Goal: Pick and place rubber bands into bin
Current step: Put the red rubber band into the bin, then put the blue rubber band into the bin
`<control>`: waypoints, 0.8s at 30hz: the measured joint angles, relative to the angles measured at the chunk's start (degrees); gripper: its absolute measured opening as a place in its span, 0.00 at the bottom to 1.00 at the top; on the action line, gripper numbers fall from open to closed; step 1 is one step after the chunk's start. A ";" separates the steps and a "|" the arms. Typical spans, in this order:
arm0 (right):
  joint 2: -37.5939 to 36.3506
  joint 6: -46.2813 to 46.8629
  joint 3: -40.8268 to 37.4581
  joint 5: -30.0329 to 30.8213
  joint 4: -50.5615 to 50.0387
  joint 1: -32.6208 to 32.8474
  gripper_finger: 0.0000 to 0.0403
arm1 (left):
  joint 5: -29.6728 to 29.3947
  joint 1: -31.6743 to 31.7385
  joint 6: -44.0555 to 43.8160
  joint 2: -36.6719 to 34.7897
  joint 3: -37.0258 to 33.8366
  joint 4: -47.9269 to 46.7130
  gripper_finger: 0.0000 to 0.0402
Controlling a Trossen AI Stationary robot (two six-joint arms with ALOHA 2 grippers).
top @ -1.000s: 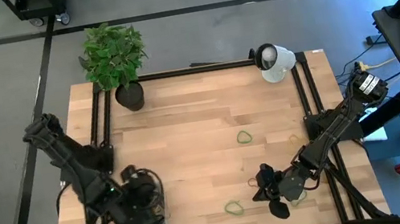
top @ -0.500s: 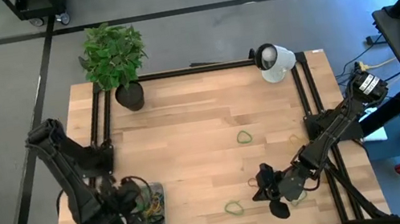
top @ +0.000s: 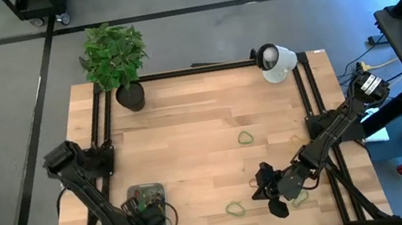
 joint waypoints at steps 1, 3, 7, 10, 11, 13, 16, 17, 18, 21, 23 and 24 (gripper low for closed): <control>0.00 0.00 0.00 0.00 0.00 0.00 0.01 | 0.86 0.01 0.80 0.75 0.00 0.89 0.05; 0.00 0.00 0.00 0.00 0.00 0.00 0.01 | 2.13 0.02 1.01 1.46 0.00 1.61 0.10; 0.00 0.00 0.00 -0.02 0.00 0.00 0.01 | 2.44 0.16 -0.45 0.87 0.00 1.33 0.21; 0.00 0.00 0.00 -0.02 0.00 0.00 0.01 | 2.22 0.76 -0.49 -0.95 0.00 0.59 0.29; 0.00 0.01 0.00 -0.02 0.01 0.00 0.01 | 2.20 1.06 -0.51 -1.55 0.00 0.02 0.31; 0.00 0.07 0.00 -0.02 0.02 0.00 0.01 | 1.87 1.81 -0.42 -3.03 0.00 -0.34 0.35; 0.00 0.17 0.00 -0.06 0.02 0.02 0.01 | -1.21 3.07 -0.14 -6.12 0.00 -1.30 0.39; 0.00 0.15 0.00 -0.09 0.04 0.02 0.01 | -2.66 3.57 0.49 -7.10 0.00 -1.24 0.40; 0.00 0.17 0.00 -0.09 0.04 0.02 0.01 | -4.24 4.04 1.29 -8.20 0.00 -1.25 0.40; 0.00 0.18 0.00 -0.11 0.17 0.02 0.01 | -9.07 5.76 4.50 -11.84 0.00 -1.28 0.40; 0.00 0.20 0.00 -0.11 0.18 0.02 0.01 | -12.20 7.13 7.27 -13.92 0.00 -1.30 0.39; 0.00 0.19 0.00 -0.11 0.20 0.02 0.01 | -13.56 7.99 8.95 -14.88 0.00 -1.30 0.38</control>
